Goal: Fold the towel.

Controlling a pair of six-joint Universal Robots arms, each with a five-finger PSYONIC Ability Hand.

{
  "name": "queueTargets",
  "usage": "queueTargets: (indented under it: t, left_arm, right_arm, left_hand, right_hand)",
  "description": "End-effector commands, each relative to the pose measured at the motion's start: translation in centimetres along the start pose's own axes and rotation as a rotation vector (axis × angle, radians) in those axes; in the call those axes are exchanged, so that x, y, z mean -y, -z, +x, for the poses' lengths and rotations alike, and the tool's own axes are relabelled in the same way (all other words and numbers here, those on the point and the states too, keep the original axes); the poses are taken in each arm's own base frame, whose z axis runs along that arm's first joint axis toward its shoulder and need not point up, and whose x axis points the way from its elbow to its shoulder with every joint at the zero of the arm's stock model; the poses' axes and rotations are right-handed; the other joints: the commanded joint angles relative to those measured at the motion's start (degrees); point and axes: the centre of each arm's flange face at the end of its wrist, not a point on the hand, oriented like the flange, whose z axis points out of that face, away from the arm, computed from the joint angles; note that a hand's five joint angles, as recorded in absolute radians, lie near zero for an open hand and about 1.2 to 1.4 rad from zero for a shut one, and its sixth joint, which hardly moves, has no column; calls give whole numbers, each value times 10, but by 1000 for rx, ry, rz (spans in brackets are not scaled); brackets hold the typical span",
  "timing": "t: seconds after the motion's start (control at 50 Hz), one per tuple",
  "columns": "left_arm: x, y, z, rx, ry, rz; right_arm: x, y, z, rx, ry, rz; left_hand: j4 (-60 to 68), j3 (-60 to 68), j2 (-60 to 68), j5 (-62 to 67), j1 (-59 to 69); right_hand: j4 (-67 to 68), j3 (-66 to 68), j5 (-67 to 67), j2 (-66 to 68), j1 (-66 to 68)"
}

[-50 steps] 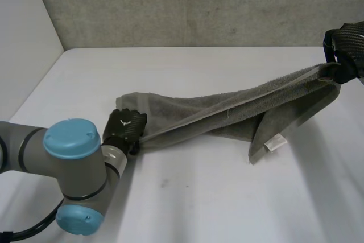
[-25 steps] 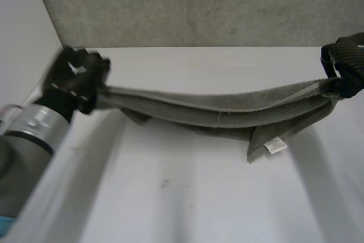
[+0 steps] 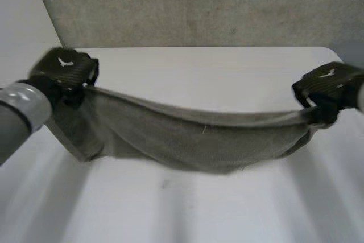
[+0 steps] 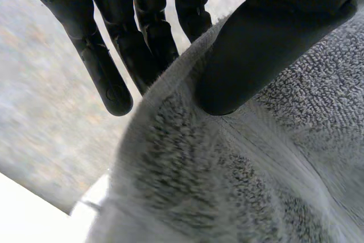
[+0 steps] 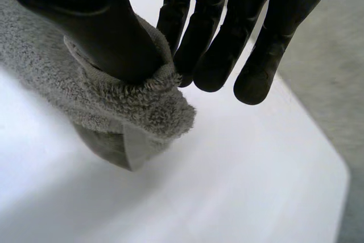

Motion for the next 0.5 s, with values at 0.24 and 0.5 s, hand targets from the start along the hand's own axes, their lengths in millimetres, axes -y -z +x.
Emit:
queueTargets:
  t: [0.24,0.5]
  left_arm:
    - [81,-117,-70,272,51,407]
    - [113,-95,-99,385,270,605]
  right_arm:
    - [120,-76,76,-573,120,639]
    - [126,-62,72,-489,32,768]
  left_hand:
    - [103,103,103,111,118]
    - [103,103,103,111,118]
  right_hand:
    - [33,39,36,36,54]
    - [33,39,36,36,54]
